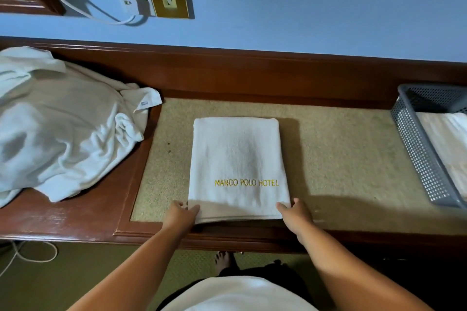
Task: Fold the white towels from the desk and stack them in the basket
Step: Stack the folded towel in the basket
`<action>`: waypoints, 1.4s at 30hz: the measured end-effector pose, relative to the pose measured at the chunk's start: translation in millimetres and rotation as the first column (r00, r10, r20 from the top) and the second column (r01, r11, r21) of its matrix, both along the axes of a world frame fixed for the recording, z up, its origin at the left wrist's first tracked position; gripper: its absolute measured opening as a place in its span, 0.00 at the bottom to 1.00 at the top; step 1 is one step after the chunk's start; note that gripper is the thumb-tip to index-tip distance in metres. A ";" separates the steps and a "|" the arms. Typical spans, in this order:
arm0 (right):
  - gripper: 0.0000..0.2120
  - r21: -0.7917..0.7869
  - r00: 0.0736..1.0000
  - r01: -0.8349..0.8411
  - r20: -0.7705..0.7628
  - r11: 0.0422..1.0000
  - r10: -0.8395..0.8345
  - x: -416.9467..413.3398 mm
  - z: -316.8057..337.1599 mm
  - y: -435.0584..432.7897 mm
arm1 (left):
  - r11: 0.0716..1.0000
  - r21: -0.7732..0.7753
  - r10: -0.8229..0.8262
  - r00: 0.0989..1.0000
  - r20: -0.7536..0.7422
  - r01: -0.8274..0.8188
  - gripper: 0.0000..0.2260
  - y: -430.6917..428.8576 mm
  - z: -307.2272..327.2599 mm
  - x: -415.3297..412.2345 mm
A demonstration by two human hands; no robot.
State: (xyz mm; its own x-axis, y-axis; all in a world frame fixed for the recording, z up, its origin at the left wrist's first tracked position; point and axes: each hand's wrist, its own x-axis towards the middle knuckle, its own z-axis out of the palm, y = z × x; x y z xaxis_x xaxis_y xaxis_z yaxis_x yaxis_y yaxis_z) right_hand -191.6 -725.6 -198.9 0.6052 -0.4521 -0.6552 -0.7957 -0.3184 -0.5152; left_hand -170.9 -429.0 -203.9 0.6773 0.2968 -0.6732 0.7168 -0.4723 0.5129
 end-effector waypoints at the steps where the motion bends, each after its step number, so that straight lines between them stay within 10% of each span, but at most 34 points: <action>1: 0.24 0.025 0.999 -0.015 -0.030 1.000 0.016 0.5 -1.8 -0.8 | 1.000 -0.023 -0.001 1.000 -0.018 0.000 0.19 -0.5 -2.1 1.3; 9: 0.09 0.239 0.997 0.066 0.020 0.969 -0.073 12.2 12.7 -7.3 | 0.955 -0.286 0.081 0.997 -0.001 -0.078 0.14 -7.9 19.1 9.9; 15: 0.06 0.587 0.876 0.263 0.187 0.765 -0.444 28.4 86.1 -39.7 | 0.708 -0.664 0.338 0.941 0.020 -0.241 0.11 -65.5 100.1 40.8; 30: 0.07 0.661 0.615 0.237 0.466 0.712 -0.637 54.7 275.6 -343.8 | 0.517 -0.848 0.211 0.943 0.259 0.117 0.06 -378.2 282.4 93.1; 37: 0.08 0.714 0.319 0.148 0.620 0.684 -0.717 45.7 338.6 -519.6 | 0.329 -0.824 0.148 0.837 0.527 0.461 0.08 -561.9 343.0 91.5; 42: 0.10 0.531 0.534 0.378 0.544 0.758 -0.648 25.3 263.5 -608.8 | 0.405 -0.836 0.011 0.912 0.409 0.370 0.04 -641.4 275.8 78.7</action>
State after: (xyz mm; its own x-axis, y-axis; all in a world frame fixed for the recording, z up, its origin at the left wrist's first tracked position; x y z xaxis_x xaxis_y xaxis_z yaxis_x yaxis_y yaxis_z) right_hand -166.3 -1334.3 64.6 0.6475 -0.6837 -0.3366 -0.1553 0.3140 -0.9366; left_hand -92.2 -1070.5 71.9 0.8455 -0.4880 -0.2168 0.3893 0.2854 0.8758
